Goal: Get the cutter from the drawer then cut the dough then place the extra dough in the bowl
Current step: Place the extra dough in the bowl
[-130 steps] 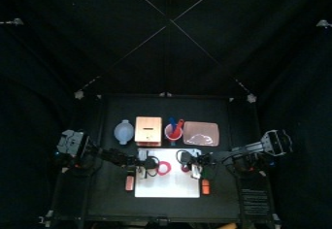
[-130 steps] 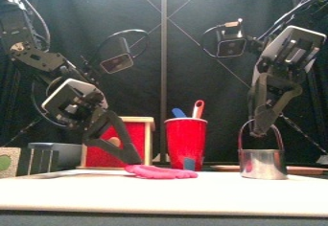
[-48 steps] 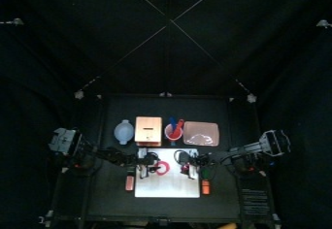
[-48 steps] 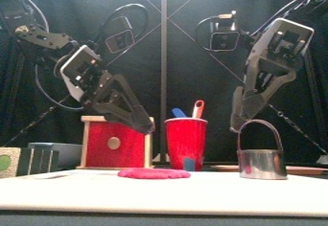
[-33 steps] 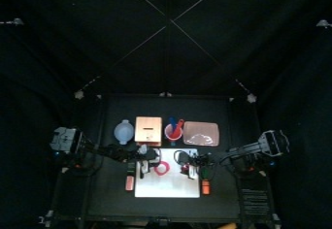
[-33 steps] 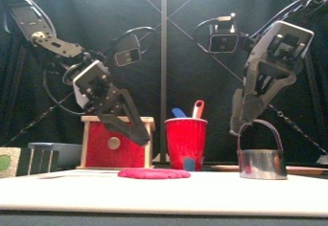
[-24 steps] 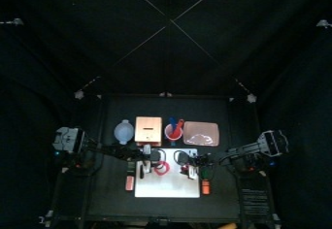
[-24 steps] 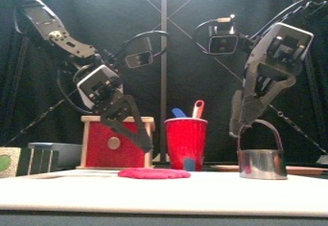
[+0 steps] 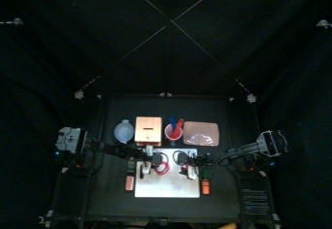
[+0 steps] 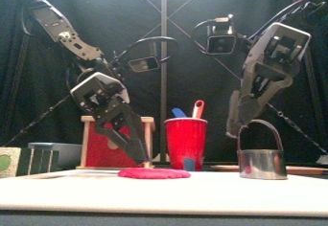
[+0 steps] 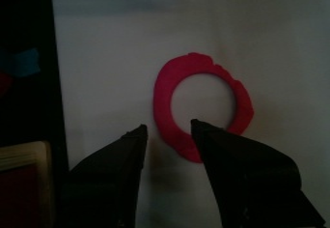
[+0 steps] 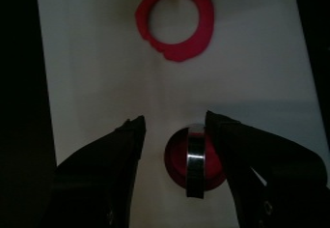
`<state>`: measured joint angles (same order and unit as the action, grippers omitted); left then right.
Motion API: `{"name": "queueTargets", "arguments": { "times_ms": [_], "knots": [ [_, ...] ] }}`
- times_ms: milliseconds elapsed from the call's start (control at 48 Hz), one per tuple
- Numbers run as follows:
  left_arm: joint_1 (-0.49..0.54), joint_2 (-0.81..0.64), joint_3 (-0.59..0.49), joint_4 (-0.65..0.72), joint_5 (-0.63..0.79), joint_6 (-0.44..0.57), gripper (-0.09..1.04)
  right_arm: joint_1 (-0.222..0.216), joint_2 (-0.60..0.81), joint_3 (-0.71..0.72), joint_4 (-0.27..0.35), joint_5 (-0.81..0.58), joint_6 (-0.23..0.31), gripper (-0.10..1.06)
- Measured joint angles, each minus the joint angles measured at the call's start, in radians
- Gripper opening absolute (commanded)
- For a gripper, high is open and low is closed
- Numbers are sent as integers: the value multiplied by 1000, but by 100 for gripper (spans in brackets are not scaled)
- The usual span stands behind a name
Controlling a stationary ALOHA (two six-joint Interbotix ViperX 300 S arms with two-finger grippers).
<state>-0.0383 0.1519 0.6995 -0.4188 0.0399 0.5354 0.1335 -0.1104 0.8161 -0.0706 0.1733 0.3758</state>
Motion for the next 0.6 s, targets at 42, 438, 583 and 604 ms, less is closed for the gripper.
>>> {"name": "queueTargets", "arguments": {
  "times_ms": [42, 438, 583, 604],
  "knots": [
    [3, 8, -6, 3, 12, -3, 80, 0, 3, 0, 0, 0, 0, 87],
    [17, 37, -49, 29, 46, -2, 80, 3, 21, -2, -2, -2, 0, 87],
    [20, 44, -51, 41, 64, -3, 78, 2, 21, -2, -2, -2, 0, 87],
    [20, 46, -52, 43, 64, -3, 78, 3, 21, -2, -2, -2, 0, 87]
  ]
}}
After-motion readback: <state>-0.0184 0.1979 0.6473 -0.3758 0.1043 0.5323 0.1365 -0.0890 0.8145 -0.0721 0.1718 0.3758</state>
